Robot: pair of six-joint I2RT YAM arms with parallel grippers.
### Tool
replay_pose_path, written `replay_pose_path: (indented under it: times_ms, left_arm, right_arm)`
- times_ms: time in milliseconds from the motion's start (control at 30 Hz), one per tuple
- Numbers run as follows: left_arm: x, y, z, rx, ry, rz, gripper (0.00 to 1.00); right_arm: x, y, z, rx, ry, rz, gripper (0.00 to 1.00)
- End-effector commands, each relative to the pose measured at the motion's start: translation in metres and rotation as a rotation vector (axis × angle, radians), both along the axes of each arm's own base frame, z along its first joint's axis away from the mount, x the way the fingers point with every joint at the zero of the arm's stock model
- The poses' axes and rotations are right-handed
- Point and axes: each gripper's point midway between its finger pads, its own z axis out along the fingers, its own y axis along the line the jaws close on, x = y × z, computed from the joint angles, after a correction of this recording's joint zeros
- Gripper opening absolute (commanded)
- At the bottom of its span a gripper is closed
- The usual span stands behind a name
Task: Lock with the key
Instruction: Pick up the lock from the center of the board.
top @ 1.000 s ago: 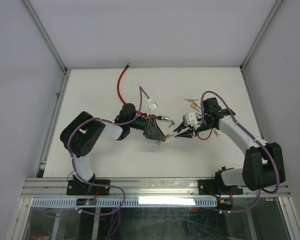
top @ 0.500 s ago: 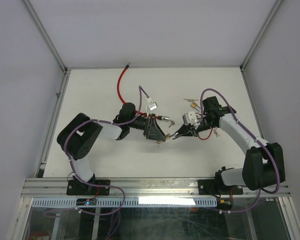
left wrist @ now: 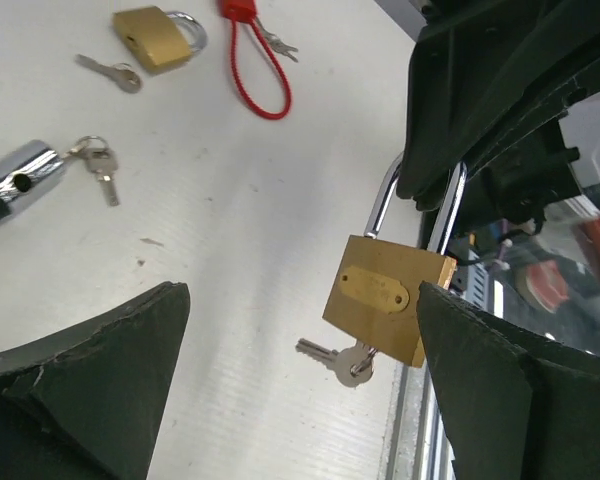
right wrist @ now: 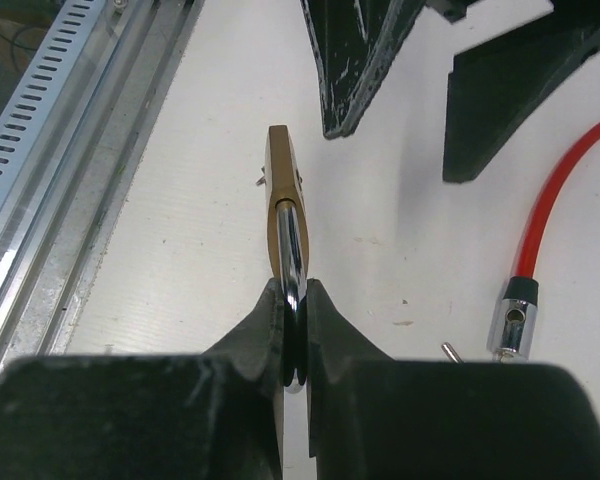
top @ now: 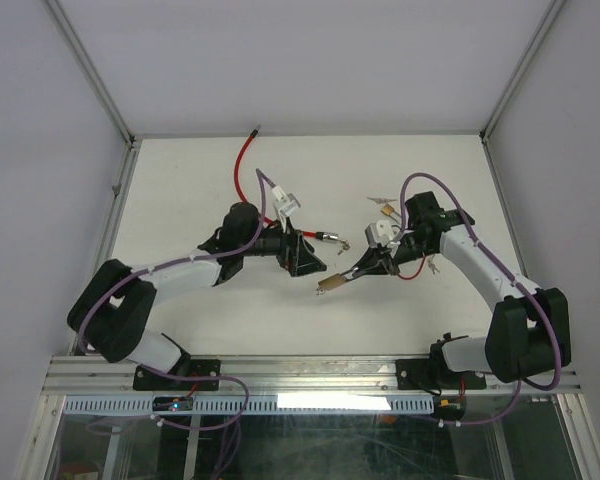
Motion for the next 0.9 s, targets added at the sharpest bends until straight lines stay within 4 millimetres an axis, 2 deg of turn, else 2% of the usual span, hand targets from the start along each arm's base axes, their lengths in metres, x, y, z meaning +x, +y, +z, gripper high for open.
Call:
replay_pose_path:
  times_ms: [0,100,233,333,433,600,733,867]
  left_arm:
    - [0.019,0.026,0.04,0.005,-0.247,0.207,0.99]
    - [0.017,0.047,0.069,-0.037,-0.387,0.301,0.99]
    - [0.001,0.072,0.101,-0.157,-0.541,0.383,0.99]
    - [-0.015,0.086,0.097,-0.237,-0.597,0.409,0.99]
    - [-0.035,0.083,0.1,-0.313,-0.649,0.326,0.99]
    - [-0.054,0.065,0.093,-0.353,-0.616,0.161,0.99]
    - [-0.072,0.057,0.092,-0.39,-0.764,0.135,0.99]
    - [-0.075,0.043,0.077,-0.302,-0.898,0.159,0.99]
  right_arm:
    - [0.007,0.011,0.039,0.093,-0.004,-0.01,0.0]
    - [0.009,0.01,0.038,0.078,0.024,-0.028,0.0]
    - [0.01,0.01,0.039,0.077,0.021,-0.03,0.0]
    - [0.01,0.01,0.038,0.075,0.024,-0.031,0.0]
    - [0.011,0.009,0.037,0.076,0.023,-0.035,0.0]
    - [0.014,0.009,0.035,0.07,0.034,-0.043,0.0]
    - [0.013,0.009,0.032,0.066,0.037,-0.04,0.0]
    - [0.013,0.008,0.03,0.064,0.035,-0.037,0.0]
